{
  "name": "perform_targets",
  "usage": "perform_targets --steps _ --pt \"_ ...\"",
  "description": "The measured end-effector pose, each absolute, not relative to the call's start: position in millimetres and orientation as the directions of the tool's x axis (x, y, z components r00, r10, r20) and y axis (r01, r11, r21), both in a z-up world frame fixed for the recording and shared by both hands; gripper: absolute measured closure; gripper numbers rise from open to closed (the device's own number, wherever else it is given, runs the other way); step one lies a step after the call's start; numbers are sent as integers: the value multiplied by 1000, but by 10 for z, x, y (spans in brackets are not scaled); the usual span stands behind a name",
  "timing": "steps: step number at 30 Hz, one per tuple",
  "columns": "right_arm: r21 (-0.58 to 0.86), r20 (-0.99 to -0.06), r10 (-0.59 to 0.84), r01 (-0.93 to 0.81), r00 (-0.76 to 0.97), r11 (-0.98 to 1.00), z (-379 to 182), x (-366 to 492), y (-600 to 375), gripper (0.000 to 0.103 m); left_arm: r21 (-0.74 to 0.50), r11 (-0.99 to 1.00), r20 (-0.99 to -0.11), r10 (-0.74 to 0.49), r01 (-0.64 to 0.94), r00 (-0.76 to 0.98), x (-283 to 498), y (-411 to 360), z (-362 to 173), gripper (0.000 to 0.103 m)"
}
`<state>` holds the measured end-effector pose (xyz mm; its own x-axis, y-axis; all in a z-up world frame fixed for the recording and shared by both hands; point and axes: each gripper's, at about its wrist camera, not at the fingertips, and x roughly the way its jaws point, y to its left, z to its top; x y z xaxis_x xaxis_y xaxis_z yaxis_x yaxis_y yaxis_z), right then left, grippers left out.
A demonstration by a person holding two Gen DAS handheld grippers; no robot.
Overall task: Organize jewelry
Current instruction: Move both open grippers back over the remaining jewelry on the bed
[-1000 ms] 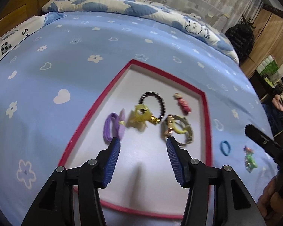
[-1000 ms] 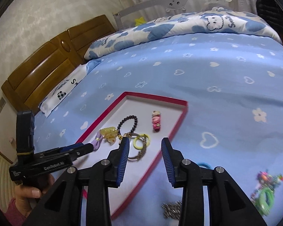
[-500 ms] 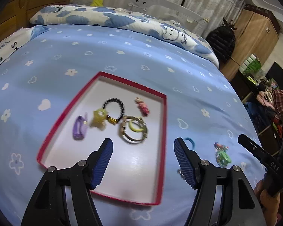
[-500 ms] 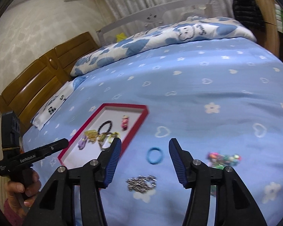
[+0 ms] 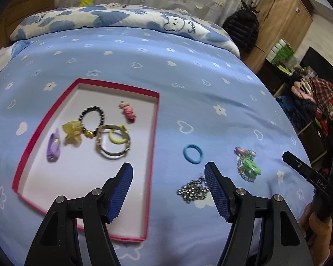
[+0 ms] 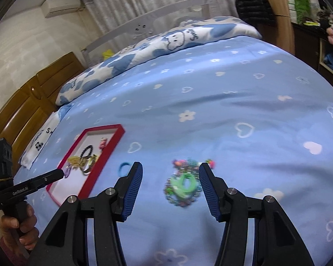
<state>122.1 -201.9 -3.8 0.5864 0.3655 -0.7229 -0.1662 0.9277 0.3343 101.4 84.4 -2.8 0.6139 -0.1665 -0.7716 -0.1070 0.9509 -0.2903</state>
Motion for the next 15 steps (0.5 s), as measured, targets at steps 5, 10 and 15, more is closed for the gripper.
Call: perform_targets --steps 5,10,15 --pt "331 -733 344 -133 587 934 -95 1224 -2146 48 -267 960 -782 -168 -79 601 1169 690 -56 36" --pt "334 -738 349 -137 577 933 -130 1211 -2141 48 -242 968 -794 -161 -62 586 1325 555 -123 36" --pt "338 -743 375 -174 555 925 -191 1210 -2037 48 -229 972 -807 -157 -56 569 1461 452 -219 36"
